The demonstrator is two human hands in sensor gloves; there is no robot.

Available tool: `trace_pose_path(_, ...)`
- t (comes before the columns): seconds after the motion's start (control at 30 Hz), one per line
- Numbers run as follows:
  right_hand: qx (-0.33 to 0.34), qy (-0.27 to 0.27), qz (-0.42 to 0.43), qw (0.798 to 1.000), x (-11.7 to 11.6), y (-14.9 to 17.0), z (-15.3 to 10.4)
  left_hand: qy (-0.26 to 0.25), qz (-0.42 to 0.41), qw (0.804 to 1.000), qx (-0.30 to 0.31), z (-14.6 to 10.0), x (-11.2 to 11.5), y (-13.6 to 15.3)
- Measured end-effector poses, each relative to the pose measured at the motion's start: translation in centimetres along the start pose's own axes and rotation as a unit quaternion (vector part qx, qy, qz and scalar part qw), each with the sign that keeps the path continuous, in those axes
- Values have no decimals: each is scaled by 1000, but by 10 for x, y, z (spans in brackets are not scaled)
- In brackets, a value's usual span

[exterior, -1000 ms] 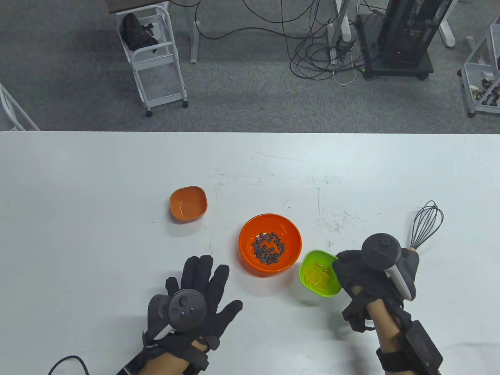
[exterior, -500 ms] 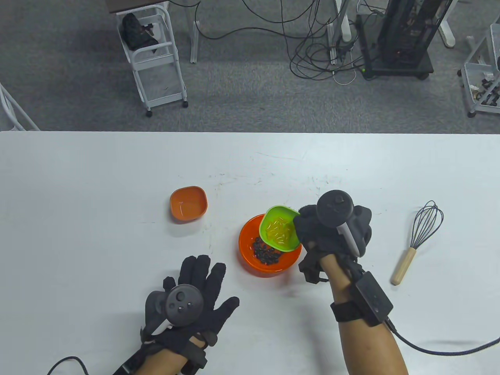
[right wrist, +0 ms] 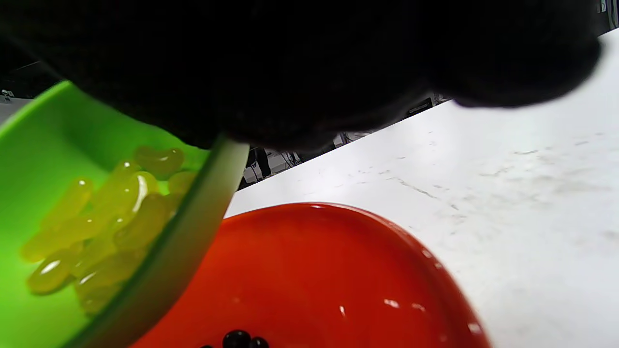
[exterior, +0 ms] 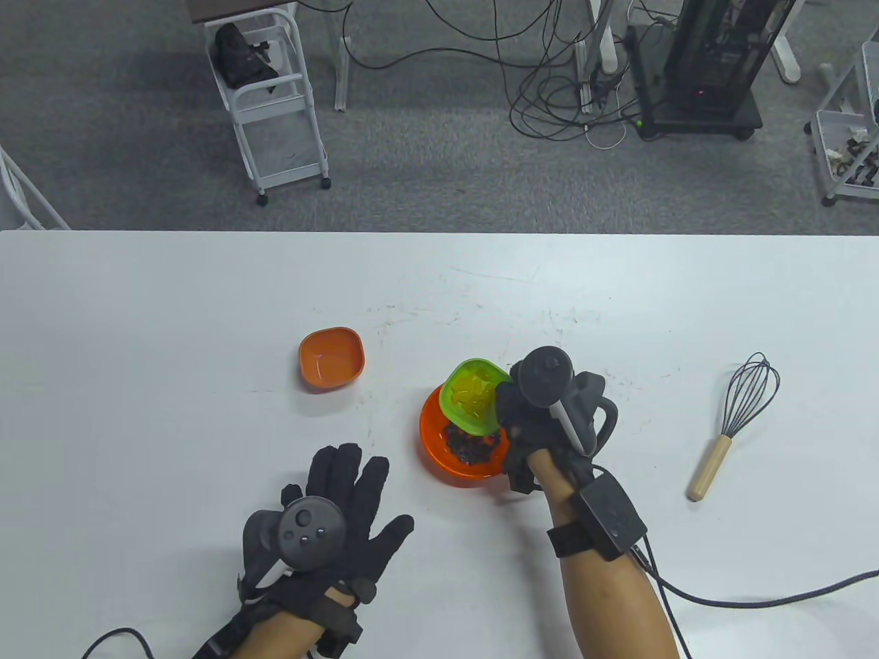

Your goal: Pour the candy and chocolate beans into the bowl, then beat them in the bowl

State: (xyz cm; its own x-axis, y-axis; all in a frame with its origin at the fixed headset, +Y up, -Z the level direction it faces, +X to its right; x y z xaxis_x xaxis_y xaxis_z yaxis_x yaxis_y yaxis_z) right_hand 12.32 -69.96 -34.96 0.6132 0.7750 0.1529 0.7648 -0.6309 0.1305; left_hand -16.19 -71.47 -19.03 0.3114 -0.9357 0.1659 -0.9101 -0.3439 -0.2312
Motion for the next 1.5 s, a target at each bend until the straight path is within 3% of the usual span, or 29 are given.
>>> trace_pose_path(0.97, 13, 45, 54, 997, 3, 5, -6, 9, 4, 1000, 10, 0, 3, -4)
trace_pose_path(1.17, 4, 29, 62, 998, 2, 7, -5, 7, 2, 1000, 9, 0, 3, -4)
trace_pose_path(1.5, -1, 13, 73, 997, 25, 22, -11, 12, 4, 1000, 9, 0, 3, -4)
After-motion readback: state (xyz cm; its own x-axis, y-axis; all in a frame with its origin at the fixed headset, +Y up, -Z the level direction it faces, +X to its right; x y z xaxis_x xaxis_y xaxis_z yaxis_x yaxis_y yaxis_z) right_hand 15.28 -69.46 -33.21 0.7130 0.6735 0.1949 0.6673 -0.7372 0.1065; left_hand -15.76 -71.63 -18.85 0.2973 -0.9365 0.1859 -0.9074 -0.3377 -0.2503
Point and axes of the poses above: the tracker on the back of each hand, its own y axis roughly to the little-finger side, its own z axis roughly from the wrist to the fingertips, x = y × z, the point moved 4 cm from there along z, roughly from the wrist to the fingertips, and after that the axes turned 14 degrees about z, right-handed, at the moved point
